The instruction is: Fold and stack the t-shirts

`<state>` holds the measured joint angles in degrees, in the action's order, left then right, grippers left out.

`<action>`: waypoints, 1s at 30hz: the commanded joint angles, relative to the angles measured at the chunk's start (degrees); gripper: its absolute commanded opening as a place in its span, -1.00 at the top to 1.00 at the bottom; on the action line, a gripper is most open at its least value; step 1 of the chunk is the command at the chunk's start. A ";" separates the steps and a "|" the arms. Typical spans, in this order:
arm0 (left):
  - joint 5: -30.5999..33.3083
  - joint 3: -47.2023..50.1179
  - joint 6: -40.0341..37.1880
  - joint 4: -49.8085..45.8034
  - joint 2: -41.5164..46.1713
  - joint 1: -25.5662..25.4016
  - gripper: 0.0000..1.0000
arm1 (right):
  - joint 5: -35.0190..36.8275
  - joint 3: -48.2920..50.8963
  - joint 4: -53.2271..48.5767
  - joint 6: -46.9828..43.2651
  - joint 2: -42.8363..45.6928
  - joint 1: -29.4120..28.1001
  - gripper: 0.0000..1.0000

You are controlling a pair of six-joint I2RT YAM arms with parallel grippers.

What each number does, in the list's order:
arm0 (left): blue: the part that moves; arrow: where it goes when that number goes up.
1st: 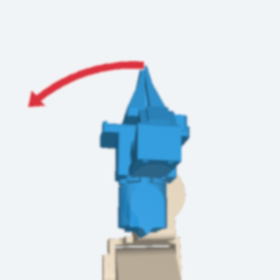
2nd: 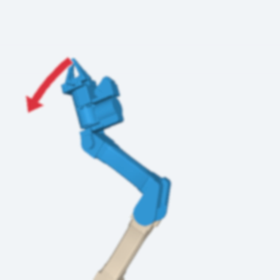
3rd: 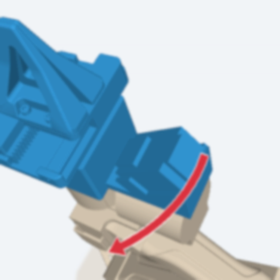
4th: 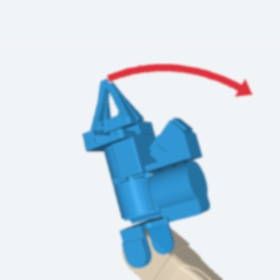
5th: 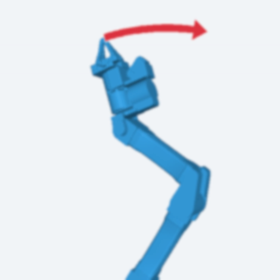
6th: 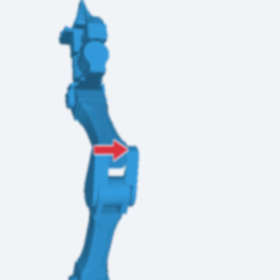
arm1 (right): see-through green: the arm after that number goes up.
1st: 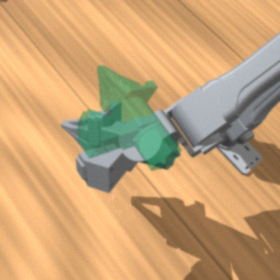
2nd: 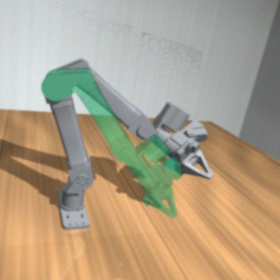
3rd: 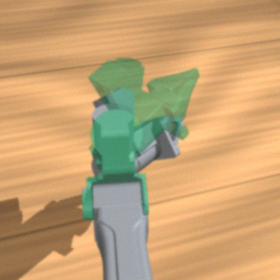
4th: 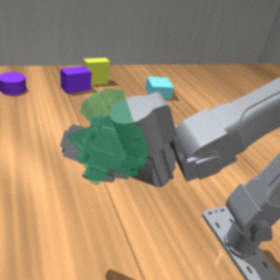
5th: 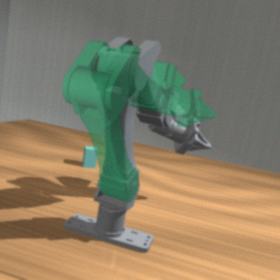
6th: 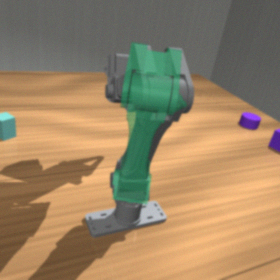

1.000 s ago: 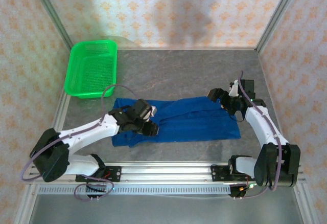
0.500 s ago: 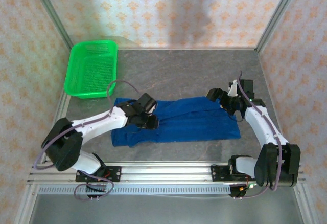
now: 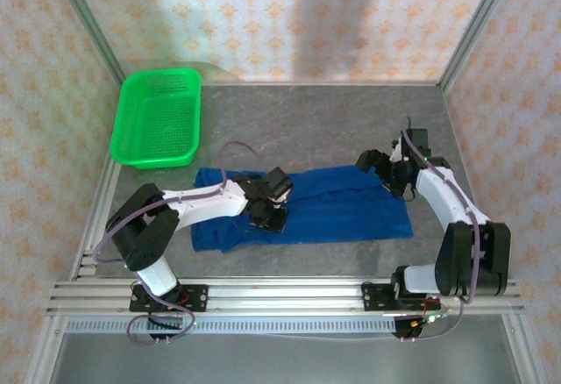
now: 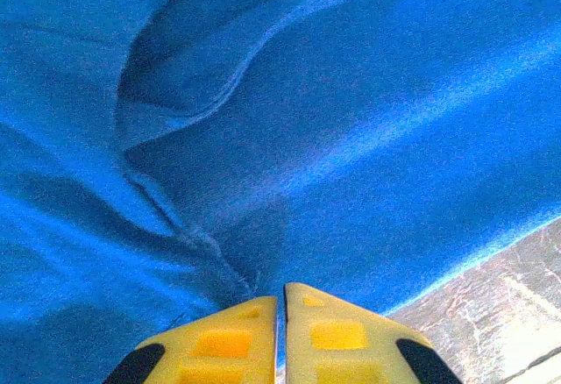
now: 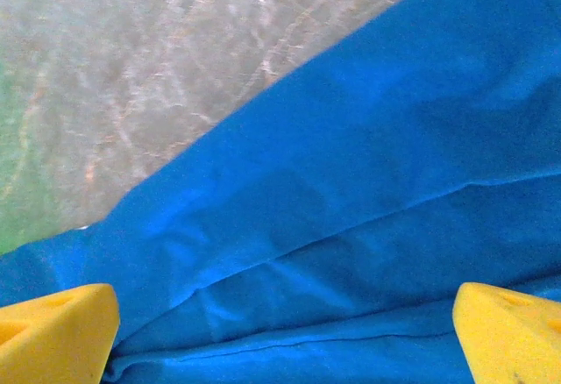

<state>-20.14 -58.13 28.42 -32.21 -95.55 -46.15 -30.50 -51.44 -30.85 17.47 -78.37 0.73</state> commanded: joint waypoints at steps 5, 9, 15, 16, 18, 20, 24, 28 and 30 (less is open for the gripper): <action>3.91 1.37 3.36 -0.84 11.70 7.08 0.58 | 12.09 -2.98 -9.53 2.48 -4.92 -0.34 -0.67; 9.06 -0.15 5.26 -2.62 11.68 11.48 0.59 | 13.90 -2.52 -8.57 4.93 -6.25 1.20 -0.49; 15.65 0.25 8.41 -1.51 6.03 16.81 0.68 | 14.68 -3.11 -6.19 7.25 -10.01 3.69 -0.37; 16.64 -0.04 8.65 -1.30 4.99 17.40 0.70 | 14.64 -3.35 -5.96 7.63 -10.71 3.96 -0.32; 18.04 -0.73 8.73 -1.21 3.39 18.00 0.73 | 14.64 -3.53 -5.33 8.26 -11.84 4.34 -0.27; 18.36 -1.19 8.50 -0.46 2.21 18.30 0.73 | 15.37 -3.40 -3.99 8.91 -12.53 4.59 -0.20; 19.48 -1.73 7.56 -0.16 0.84 18.47 0.73 | 16.32 -4.22 -2.08 10.07 -13.91 5.36 -0.10; 19.80 -1.81 6.35 -0.05 -0.10 18.69 0.73 | 17.11 -5.33 -1.27 10.28 -14.62 5.59 -0.05; 19.87 -1.64 5.87 0.18 -0.47 18.74 0.74 | 17.31 -5.83 -1.07 10.30 -15.09 5.74 -0.05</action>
<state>-3.22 -58.48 35.64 -32.38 -95.18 -27.97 -15.75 -55.37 -33.28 26.85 -92.44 6.07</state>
